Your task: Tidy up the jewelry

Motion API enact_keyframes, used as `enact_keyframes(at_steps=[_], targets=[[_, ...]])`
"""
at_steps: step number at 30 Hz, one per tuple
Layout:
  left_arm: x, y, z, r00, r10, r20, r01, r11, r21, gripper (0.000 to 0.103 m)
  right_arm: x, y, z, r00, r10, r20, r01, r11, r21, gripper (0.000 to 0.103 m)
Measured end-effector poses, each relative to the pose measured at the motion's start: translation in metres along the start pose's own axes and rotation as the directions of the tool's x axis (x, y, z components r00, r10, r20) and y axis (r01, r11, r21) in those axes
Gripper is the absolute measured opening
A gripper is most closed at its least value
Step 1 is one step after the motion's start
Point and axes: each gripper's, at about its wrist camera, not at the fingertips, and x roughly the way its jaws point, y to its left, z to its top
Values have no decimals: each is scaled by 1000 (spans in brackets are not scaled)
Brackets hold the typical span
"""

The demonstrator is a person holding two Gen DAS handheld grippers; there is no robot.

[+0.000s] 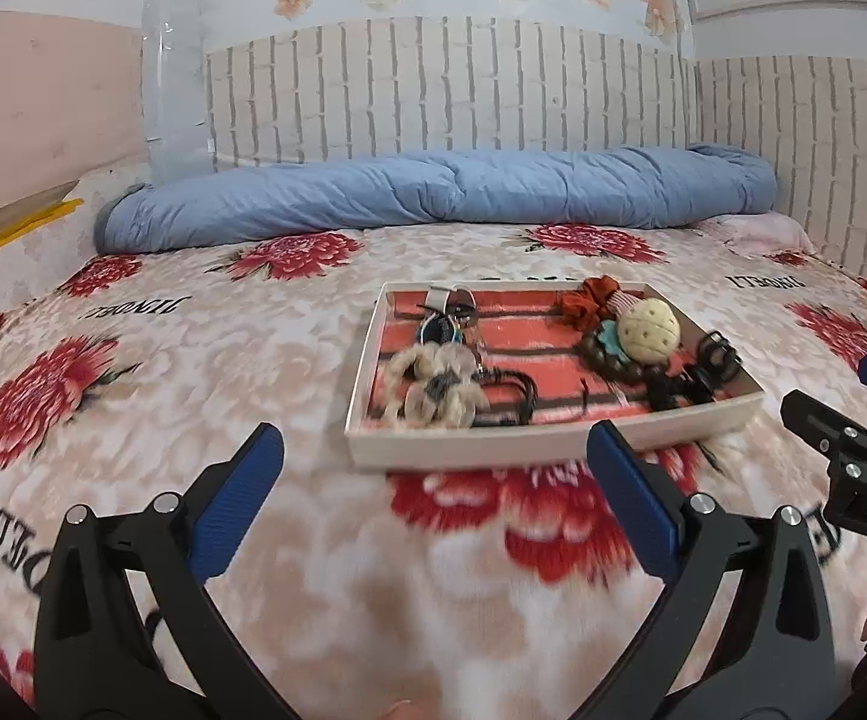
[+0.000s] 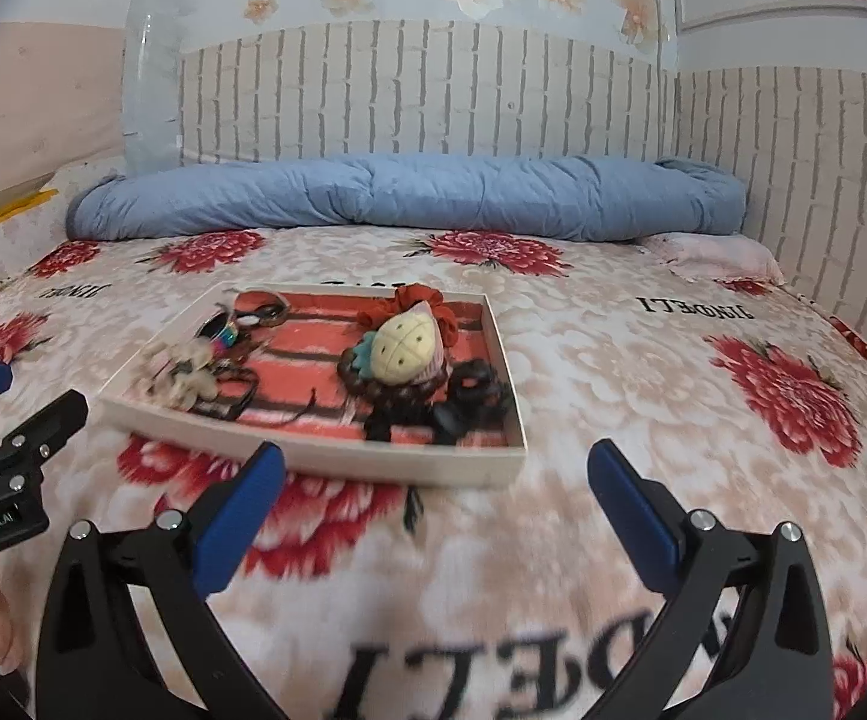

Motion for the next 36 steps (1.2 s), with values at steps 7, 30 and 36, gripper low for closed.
enact_keyframes(at_steps=[7,30,36], targets=[[-52,7,-26,999,16,48,-16,1000,-7,98,-41,0,-25,1000,9,6,-9,1000,20,99],[-132,25,-71,992,22,122,-19,1000,-24,98,-113,-2,-73,992,-13,128,9,999,33,99],[-136,24,-76,991,29,130,-28,1000,-12,98,-115,0,-80,990,-7,143,3,1000,29,99]])
